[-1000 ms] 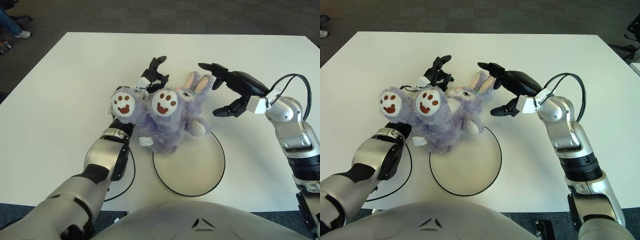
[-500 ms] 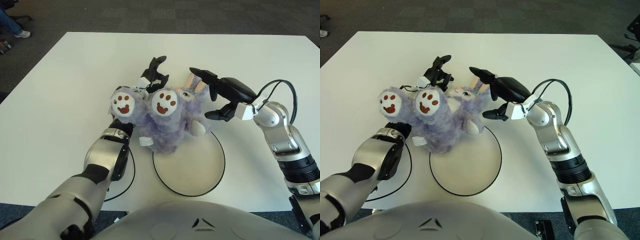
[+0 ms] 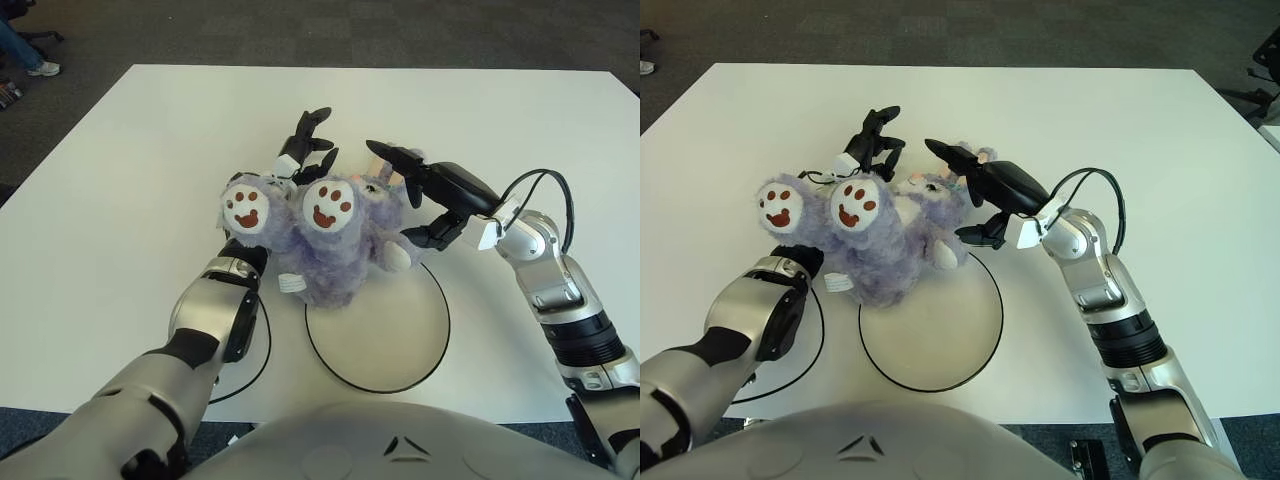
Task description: Put the doll into the plate.
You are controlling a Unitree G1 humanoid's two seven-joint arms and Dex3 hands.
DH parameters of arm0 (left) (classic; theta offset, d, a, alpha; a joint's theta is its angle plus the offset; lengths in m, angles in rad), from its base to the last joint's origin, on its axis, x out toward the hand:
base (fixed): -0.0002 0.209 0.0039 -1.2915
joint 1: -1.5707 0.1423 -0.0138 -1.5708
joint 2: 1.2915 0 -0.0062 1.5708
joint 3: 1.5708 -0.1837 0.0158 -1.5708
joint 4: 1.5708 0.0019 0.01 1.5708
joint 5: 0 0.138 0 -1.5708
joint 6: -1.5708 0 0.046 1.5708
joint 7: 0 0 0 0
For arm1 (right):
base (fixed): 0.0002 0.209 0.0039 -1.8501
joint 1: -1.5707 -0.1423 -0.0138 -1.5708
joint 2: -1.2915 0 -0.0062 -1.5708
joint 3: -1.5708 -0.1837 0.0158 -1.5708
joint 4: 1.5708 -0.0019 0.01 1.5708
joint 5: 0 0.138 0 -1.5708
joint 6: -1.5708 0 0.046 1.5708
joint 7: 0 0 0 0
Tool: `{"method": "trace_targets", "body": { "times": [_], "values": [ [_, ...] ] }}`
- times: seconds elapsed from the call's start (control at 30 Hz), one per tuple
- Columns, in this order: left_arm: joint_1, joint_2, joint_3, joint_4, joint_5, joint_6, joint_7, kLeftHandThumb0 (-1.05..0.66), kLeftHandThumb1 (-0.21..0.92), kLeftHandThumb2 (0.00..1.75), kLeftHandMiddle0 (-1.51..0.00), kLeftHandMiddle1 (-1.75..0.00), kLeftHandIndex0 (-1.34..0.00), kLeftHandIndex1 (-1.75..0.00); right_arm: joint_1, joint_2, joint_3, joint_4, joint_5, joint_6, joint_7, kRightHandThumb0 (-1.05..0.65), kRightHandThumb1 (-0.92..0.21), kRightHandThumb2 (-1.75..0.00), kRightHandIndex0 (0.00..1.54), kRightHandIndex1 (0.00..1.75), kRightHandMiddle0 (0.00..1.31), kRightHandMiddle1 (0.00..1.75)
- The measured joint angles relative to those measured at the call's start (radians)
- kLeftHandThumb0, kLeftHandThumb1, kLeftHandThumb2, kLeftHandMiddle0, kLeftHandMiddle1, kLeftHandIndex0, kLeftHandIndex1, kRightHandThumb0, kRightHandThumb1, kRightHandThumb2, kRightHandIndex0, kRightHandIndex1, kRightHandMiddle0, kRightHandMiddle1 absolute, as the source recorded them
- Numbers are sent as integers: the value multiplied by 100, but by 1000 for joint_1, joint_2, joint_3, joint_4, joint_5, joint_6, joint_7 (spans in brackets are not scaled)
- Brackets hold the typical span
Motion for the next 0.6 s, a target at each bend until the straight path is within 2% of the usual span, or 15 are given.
{"method": "trace_targets", "body": {
  "times": [0.27, 0.6],
  "values": [
    [1, -2, -1, 1, 1, -1, 11, -58, 80, 67, -16, -97, 0, -78, 0, 6, 7, 1, 6, 8, 16, 46, -32, -130, 60, 175, 0, 15],
    [1, -2, -3, 1, 13, -1, 34, -58, 80, 69, -16, -100, 0, -81, 0, 7, 21, -26, -59, 98, 18, 46, -33, -129, 59, 175, 0, 11]
  ]
}}
